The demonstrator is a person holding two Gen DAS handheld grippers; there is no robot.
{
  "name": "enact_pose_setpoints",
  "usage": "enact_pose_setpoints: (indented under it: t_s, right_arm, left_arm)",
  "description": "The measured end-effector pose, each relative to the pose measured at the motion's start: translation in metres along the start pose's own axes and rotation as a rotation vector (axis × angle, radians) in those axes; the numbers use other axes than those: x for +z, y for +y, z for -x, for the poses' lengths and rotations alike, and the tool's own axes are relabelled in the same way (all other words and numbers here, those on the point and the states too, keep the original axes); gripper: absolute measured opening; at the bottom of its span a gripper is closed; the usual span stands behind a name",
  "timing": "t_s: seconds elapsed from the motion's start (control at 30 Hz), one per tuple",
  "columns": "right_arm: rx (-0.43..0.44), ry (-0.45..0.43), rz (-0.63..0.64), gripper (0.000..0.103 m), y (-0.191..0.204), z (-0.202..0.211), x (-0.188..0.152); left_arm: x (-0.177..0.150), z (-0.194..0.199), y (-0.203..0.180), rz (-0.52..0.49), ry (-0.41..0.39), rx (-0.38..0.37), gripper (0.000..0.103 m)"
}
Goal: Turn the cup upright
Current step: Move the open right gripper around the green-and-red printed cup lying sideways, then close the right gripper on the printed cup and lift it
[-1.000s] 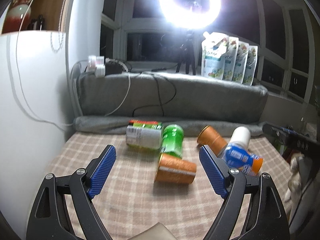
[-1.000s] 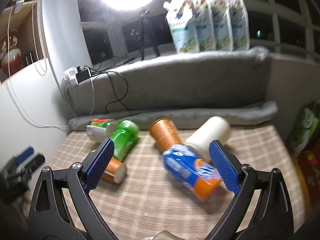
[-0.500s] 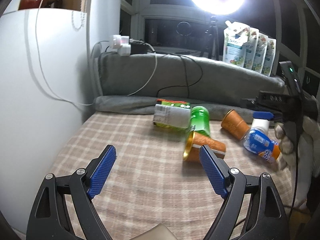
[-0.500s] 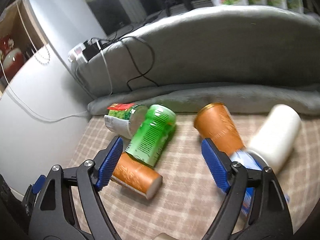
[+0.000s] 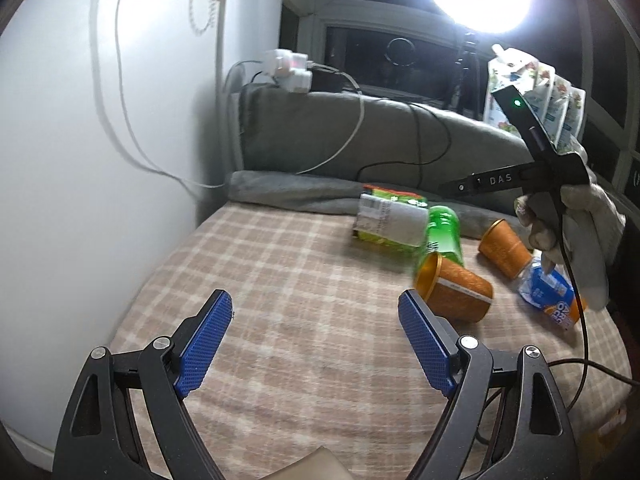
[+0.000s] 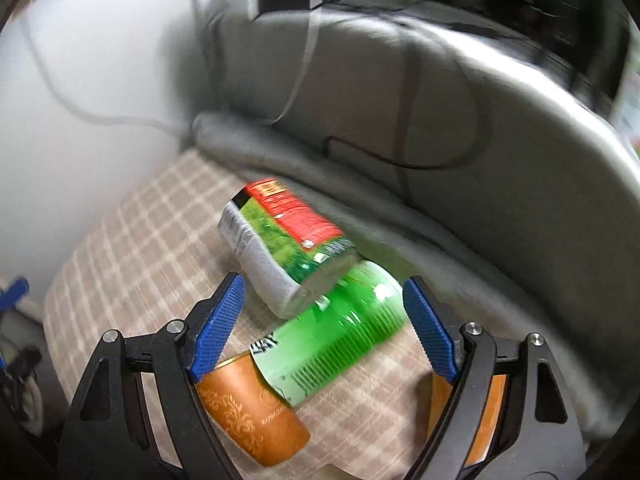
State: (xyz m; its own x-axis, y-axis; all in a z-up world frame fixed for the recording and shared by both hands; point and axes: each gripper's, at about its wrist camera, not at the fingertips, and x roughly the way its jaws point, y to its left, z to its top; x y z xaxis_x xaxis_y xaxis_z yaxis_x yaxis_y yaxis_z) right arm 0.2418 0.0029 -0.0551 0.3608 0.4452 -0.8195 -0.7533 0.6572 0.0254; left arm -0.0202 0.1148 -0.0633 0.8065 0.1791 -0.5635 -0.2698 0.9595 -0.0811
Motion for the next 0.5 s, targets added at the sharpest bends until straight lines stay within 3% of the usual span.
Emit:
enact_pose_setpoints:
  t_s: [0.33,0.5]
  right_arm:
    - [0.010,0.163,0.291,0.085,0.033,-0.047,0.033]
    - [-0.046,0.229,0.427,0.090,0.055,-0.075,0.038]
  left_arm:
    - [0.004,-0.010,0.021,0.045,0.018,0.031,0.085]
    - [0.003,-0.018,0.028,0.066,0.037,0.043,0.085]
